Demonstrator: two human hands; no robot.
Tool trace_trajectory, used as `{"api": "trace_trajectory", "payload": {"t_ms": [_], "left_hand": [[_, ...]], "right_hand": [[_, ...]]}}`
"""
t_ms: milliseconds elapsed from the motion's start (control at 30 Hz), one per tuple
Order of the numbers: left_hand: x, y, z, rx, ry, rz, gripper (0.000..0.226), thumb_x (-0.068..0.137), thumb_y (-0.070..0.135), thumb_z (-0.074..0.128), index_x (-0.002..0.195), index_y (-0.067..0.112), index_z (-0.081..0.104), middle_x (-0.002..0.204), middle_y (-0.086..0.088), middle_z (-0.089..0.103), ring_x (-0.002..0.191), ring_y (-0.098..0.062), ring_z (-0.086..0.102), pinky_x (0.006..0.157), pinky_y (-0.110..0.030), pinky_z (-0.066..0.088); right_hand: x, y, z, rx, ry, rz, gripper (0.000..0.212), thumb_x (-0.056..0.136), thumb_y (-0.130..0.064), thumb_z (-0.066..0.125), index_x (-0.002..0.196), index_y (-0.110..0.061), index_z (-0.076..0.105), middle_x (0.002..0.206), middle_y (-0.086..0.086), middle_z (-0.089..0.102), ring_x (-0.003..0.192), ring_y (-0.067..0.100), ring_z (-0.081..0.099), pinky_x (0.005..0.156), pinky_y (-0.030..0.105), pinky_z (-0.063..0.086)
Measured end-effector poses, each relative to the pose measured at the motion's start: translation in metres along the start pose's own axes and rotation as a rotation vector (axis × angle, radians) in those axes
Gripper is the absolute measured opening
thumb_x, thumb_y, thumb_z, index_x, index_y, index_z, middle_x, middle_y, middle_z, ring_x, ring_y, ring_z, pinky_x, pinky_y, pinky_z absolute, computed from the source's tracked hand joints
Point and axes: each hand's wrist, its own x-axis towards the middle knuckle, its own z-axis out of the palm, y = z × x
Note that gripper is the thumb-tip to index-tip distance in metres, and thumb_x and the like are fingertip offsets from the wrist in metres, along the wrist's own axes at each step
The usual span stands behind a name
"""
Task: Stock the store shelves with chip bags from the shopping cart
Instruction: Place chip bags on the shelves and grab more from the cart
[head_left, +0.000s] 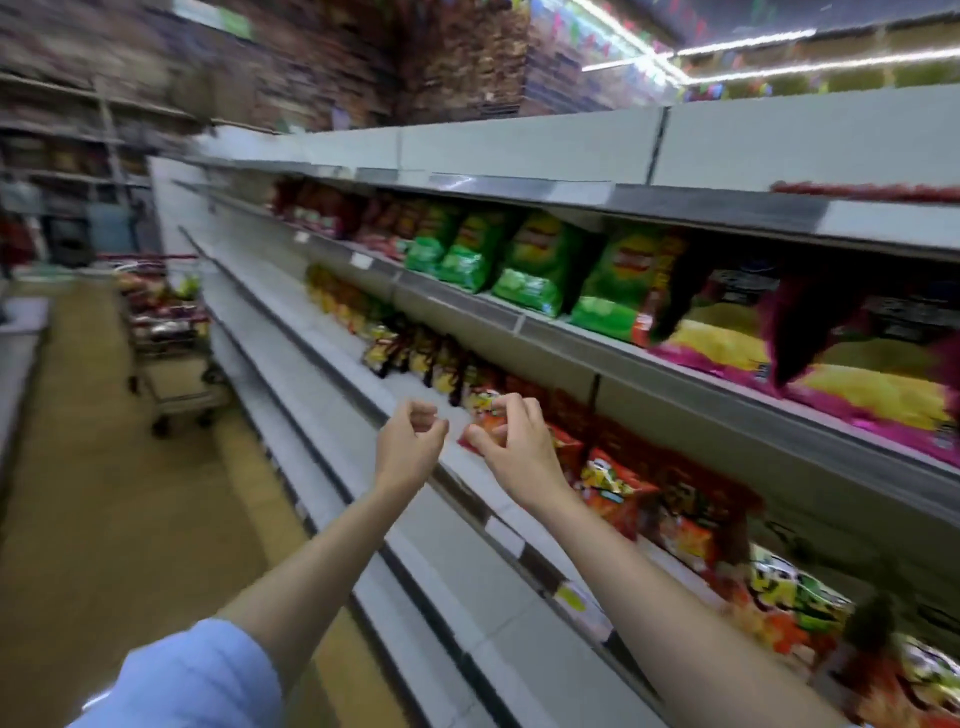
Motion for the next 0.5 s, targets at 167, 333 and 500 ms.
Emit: {"api": "trace_trajectory", "payload": {"t_ms": [167, 333, 500], "left_hand": [[0.064, -0.054, -0.09, -0.009, 0.152, -0.089, 0.017, 0.092, 0.021, 0.059, 0.107, 0.014, 0.059, 0.091, 0.006, 0.06, 0.089, -0.013, 0.06, 0.076, -0.029, 0.05], [0.139, -0.107, -0.186, 0.055, 0.273, -0.165, 0.018, 0.093, 0.021, 0.058, 0.109, 0.011, 0.057, 0.096, 0.001, 0.058, 0.085, -0.011, 0.055, 0.068, -0.023, 0.042], [0.202, -0.165, -0.266, 0.086, 0.294, -0.294, 0.022, 0.092, 0.024, 0.06, 0.109, 0.01, 0.054, 0.101, -0.002, 0.057, 0.091, -0.015, 0.054, 0.076, -0.026, 0.041]], "right_hand": [[0.063, -0.045, 0.104, 0.067, -0.157, -0.017, 0.036, 0.094, -0.028, 0.058, 0.123, -0.009, 0.048, 0.118, 0.001, 0.039, 0.105, 0.019, 0.055, 0.086, 0.028, 0.04], [0.126, -0.088, 0.217, 0.125, -0.257, -0.031, 0.037, 0.094, -0.03, 0.057, 0.124, -0.01, 0.048, 0.126, 0.006, 0.041, 0.111, 0.022, 0.052, 0.095, 0.036, 0.044], [0.185, -0.129, 0.317, 0.16, -0.322, -0.026, 0.036, 0.095, -0.029, 0.055, 0.125, -0.011, 0.047, 0.12, 0.002, 0.04, 0.112, 0.02, 0.051, 0.089, 0.029, 0.041]]}}
